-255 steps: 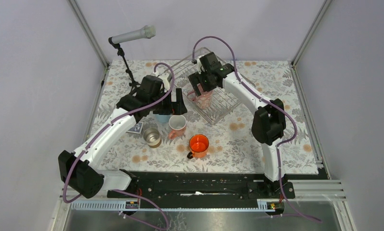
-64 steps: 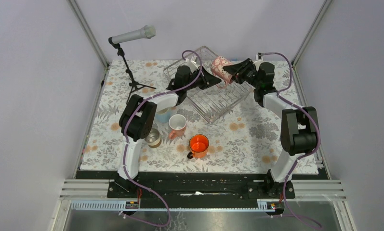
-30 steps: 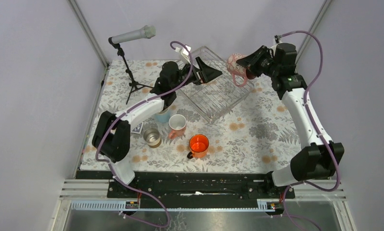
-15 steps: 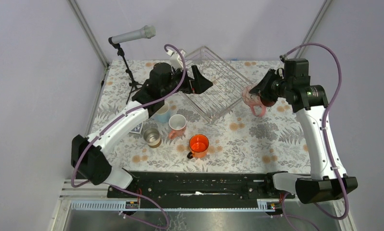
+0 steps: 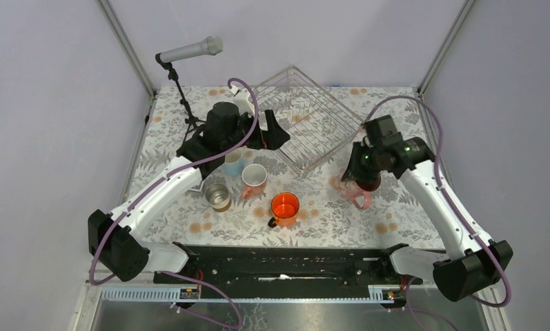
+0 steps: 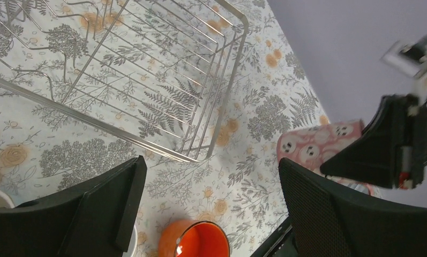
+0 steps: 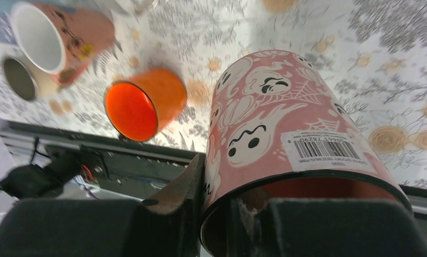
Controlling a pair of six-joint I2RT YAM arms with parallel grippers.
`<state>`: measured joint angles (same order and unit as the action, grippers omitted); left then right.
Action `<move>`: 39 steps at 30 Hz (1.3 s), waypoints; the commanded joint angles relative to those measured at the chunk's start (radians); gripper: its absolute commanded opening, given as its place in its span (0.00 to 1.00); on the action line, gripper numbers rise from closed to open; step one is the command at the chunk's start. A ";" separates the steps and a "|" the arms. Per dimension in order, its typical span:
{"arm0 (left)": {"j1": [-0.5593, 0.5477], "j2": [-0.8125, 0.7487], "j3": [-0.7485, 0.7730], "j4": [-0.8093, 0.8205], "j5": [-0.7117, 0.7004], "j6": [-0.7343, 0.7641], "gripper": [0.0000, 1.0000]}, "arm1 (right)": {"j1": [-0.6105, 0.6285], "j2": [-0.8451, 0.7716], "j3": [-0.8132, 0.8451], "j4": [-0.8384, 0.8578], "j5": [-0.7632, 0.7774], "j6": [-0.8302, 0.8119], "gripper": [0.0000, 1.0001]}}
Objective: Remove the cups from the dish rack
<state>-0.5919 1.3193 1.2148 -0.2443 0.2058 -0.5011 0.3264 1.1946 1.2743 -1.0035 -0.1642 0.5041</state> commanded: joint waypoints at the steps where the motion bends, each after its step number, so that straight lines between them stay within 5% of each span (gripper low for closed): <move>1: 0.001 -0.046 -0.010 -0.009 -0.024 0.036 0.99 | 0.099 -0.011 -0.063 0.087 0.069 0.061 0.00; 15: 0.001 -0.064 -0.020 -0.028 -0.032 0.056 0.99 | 0.345 0.212 -0.139 0.211 0.216 0.152 0.00; 30: 0.001 -0.065 -0.024 -0.036 -0.036 0.070 0.99 | 0.402 0.325 -0.183 0.266 0.260 0.168 0.00; 34: 0.001 -0.067 -0.026 -0.038 -0.037 0.075 0.99 | 0.412 0.330 -0.188 0.267 0.272 0.170 0.11; 39: 0.001 -0.069 -0.024 -0.043 -0.036 0.078 0.99 | 0.418 0.320 -0.154 0.246 0.277 0.166 0.43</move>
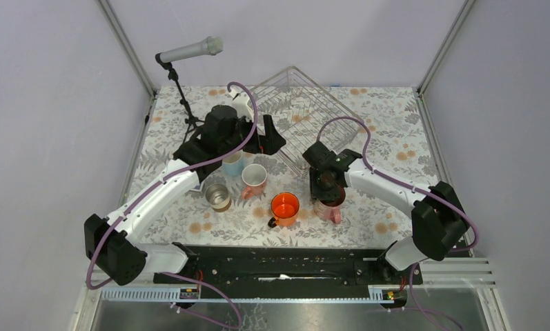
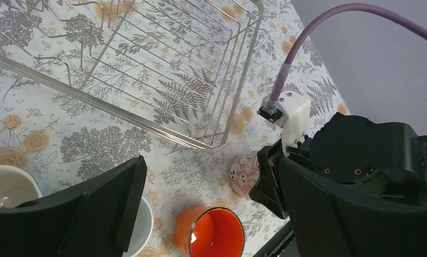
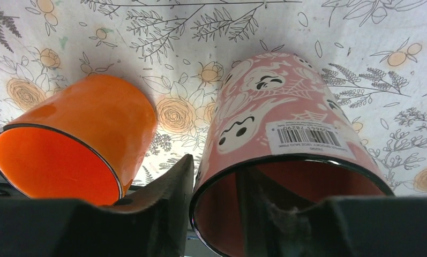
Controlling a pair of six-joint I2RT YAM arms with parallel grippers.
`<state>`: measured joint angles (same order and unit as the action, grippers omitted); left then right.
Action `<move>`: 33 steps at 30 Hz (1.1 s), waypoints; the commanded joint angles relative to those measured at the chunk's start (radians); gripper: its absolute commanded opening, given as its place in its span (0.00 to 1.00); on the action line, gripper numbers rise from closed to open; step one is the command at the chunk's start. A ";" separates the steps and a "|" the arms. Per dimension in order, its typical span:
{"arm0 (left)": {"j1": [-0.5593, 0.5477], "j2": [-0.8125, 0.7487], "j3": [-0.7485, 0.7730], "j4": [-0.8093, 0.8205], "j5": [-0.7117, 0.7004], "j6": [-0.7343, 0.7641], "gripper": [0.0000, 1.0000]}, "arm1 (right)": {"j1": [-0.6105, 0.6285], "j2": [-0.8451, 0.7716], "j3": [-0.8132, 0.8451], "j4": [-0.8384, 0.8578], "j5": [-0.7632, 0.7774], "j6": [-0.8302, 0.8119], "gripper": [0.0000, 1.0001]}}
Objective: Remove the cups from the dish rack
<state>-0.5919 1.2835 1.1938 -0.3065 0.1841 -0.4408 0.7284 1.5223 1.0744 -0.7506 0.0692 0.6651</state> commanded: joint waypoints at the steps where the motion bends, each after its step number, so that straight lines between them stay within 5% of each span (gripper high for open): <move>1: 0.001 -0.033 -0.002 0.017 -0.014 0.019 0.99 | 0.017 -0.012 0.057 -0.014 0.048 0.004 0.52; 14: 0.004 -0.052 0.030 -0.026 -0.039 0.000 0.99 | 0.021 -0.158 0.267 -0.125 0.086 -0.032 0.82; 16: 0.003 -0.057 0.047 -0.057 -0.074 -0.002 0.99 | 0.020 -0.182 0.301 -0.134 0.106 -0.040 0.99; 33: 0.003 -0.118 0.156 -0.191 -0.226 0.029 0.99 | 0.020 -0.410 0.442 0.066 0.330 -0.223 1.00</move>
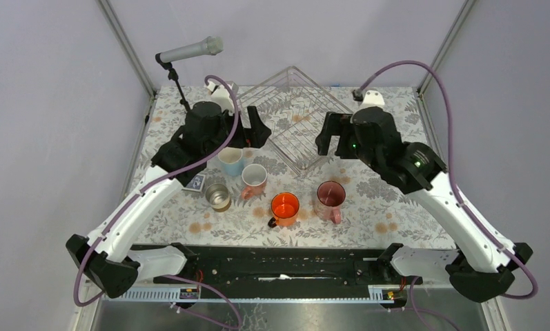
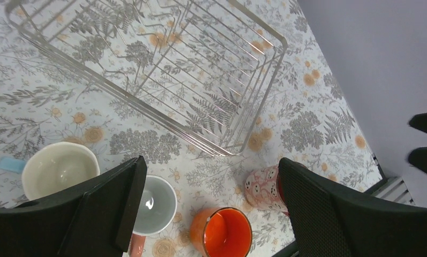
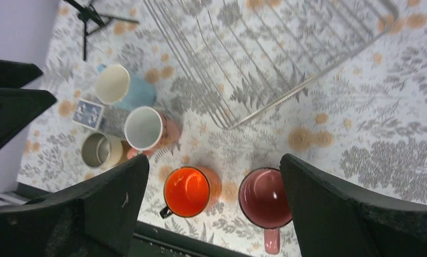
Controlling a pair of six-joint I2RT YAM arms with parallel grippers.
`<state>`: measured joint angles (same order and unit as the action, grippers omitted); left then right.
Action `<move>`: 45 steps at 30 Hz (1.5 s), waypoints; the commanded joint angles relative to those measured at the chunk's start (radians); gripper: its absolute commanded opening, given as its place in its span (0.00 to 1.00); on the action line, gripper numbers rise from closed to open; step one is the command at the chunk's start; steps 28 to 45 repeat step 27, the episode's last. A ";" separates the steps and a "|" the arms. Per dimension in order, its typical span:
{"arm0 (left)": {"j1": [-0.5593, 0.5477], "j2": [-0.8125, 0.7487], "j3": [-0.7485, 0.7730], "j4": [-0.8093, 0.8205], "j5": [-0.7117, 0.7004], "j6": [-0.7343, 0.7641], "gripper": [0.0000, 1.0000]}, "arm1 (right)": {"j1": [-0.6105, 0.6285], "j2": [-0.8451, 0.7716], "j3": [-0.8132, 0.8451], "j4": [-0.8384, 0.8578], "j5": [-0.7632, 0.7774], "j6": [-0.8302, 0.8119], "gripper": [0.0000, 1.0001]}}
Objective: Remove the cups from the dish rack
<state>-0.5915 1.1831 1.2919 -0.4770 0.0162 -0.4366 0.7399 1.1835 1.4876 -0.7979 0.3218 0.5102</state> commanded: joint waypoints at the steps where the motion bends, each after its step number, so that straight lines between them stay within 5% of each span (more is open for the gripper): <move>1: 0.003 -0.020 0.060 -0.021 -0.065 0.027 0.99 | 0.009 -0.087 0.020 0.136 0.078 -0.077 1.00; 45: 0.003 -0.045 0.053 -0.005 -0.146 0.069 0.99 | 0.009 -0.123 -0.040 0.297 0.031 -0.171 1.00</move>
